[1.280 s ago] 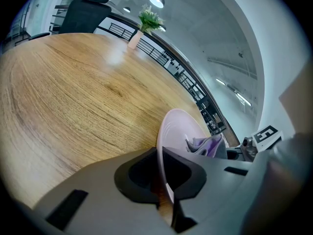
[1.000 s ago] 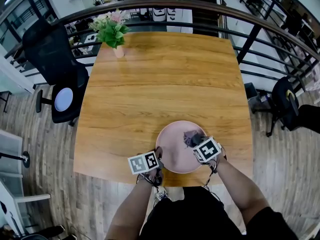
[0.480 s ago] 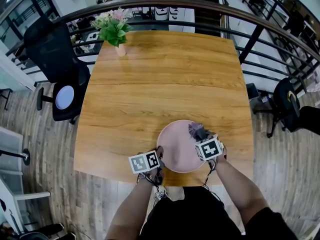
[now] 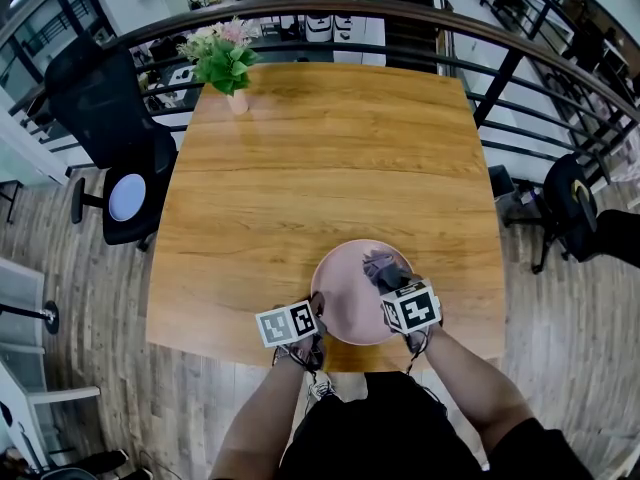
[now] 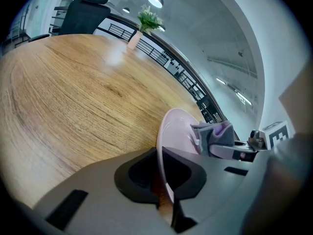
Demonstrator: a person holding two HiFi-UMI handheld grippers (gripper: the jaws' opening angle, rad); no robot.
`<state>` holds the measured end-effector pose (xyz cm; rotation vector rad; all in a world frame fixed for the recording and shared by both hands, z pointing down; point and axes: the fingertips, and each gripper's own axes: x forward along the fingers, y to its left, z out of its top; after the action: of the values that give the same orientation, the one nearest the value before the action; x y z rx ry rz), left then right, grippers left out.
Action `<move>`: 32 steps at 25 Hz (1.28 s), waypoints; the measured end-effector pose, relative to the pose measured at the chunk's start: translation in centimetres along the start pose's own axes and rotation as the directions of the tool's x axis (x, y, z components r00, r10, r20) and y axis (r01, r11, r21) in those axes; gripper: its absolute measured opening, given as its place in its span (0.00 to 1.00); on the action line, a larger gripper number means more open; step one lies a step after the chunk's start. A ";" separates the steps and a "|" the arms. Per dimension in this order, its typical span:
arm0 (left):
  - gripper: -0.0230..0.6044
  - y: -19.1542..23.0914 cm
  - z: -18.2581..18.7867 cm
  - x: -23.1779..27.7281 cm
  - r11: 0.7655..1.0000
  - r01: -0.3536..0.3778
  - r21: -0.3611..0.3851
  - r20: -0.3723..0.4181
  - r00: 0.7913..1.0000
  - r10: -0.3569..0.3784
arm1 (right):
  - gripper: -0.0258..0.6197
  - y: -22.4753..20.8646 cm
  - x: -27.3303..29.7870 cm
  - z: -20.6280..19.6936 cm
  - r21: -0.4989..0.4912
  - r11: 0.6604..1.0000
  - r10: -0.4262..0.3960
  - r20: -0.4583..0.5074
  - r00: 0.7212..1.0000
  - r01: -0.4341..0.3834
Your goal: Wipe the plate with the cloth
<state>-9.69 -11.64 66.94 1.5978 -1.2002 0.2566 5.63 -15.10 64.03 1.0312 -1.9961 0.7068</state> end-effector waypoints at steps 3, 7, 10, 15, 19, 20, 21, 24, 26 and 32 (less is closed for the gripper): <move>0.09 -0.1 0.0 -0.1 1.000 -0.001 0.001 0.000 1.000 0.001 | 0.15 3.0 0.1 -1.0 0.016 0.997 0.076 -0.025 0.997 -0.076; 0.09 -0.1 -0.1 -0.1 1.000 -0.002 0.001 0.000 1.000 0.002 | 0.15 6.7 0.0 -2.6 0.000 0.987 0.158 -0.066 0.985 -0.159; 0.09 -0.1 0.0 -0.3 1.000 -0.003 0.002 0.001 1.000 0.003 | 0.15 9.5 -0.1 -3.6 -0.004 0.974 0.223 -0.103 0.969 -0.224; 0.09 -0.2 0.1 -0.2 1.000 -0.001 0.003 0.003 1.000 0.001 | 0.15 12.9 -0.1 -5.5 -0.063 0.950 0.291 -0.176 0.941 -0.305; 0.09 0.1 0.0 -0.3 1.000 -0.002 -0.001 0.003 1.000 0.002 | 0.15 13.3 0.1 -6.0 -0.124 0.941 0.285 -0.207 0.936 -0.314; 0.09 0.1 0.0 -0.3 1.000 -0.003 -0.001 0.003 1.000 0.003 | 0.15 13.3 0.2 -6.1 -0.124 0.941 0.285 -0.215 0.934 -0.316; 0.09 0.2 0.0 -0.2 1.000 -0.003 -0.001 0.003 1.000 0.003 | 0.15 13.1 0.2 -6.4 -0.125 0.940 0.285 -0.225 0.932 -0.318; 0.09 0.0 -0.1 -0.1 1.000 -0.002 -0.002 0.003 1.000 0.002 | 0.15 12.4 0.2 -7.1 -0.147 0.938 0.272 -0.252 0.929 -0.314; 0.09 0.0 0.0 0.0 1.000 -0.001 -0.003 0.003 1.000 0.001 | 0.15 11.7 0.0 -7.4 -0.168 0.939 0.249 -0.266 0.931 -0.299; 0.09 -0.1 0.1 -0.1 1.000 0.001 -0.003 0.002 1.000 -0.001 | 0.15 8.8 -0.7 -8.1 -0.214 0.943 0.183 -0.300 0.936 -0.253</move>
<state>-9.73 -11.68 66.78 1.5964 -1.2003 0.2521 1.47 -4.20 66.81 0.5325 -1.9101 0.6549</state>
